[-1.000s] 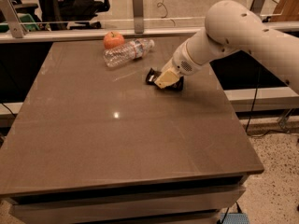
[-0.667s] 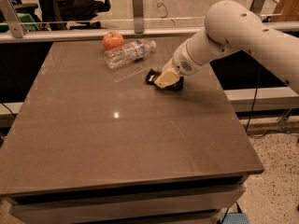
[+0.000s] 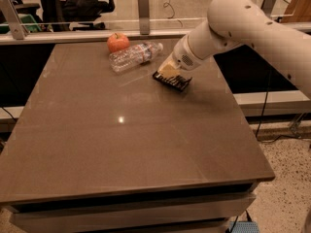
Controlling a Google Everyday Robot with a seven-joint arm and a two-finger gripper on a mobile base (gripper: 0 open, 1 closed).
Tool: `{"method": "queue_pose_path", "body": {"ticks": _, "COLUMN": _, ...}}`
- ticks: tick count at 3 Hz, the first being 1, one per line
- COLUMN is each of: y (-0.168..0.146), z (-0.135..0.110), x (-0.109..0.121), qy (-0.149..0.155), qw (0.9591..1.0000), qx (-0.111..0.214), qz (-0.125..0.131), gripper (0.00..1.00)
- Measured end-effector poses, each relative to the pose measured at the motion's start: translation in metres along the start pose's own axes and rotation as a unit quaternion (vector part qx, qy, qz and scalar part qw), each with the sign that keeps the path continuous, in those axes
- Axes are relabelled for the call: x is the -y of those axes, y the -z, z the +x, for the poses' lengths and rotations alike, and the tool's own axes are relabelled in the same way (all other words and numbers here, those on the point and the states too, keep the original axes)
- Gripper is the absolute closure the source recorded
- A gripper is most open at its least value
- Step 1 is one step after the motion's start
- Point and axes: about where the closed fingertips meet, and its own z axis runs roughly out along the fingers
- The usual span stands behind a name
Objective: Move rxbar chocolate near water bottle
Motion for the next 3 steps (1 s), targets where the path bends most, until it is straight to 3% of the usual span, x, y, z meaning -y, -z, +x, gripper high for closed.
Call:
{"method": "queue_pose_path", "body": {"ticks": 1, "y": -0.0013, "z": -0.0037, "x": 0.0025, "qy": -0.005, "qw": 1.0000, "qx": 0.005, "qz": -0.002, "gripper": 1.00}}
{"method": "queue_pose_path", "body": {"ticks": 2, "y": -0.0011, "z": -0.0070, "x": 0.0037, "qy": -0.009, "qw": 0.9999, "qx": 0.003, "qz": -0.007, "gripper": 0.84}}
{"method": "queue_pose_path", "body": {"ticks": 3, "y": 0.0025, "z": -0.0013, "x": 0.0032, "qy": -0.025, "qw": 0.9996, "qx": -0.008, "qz": -0.014, "gripper": 0.61}}
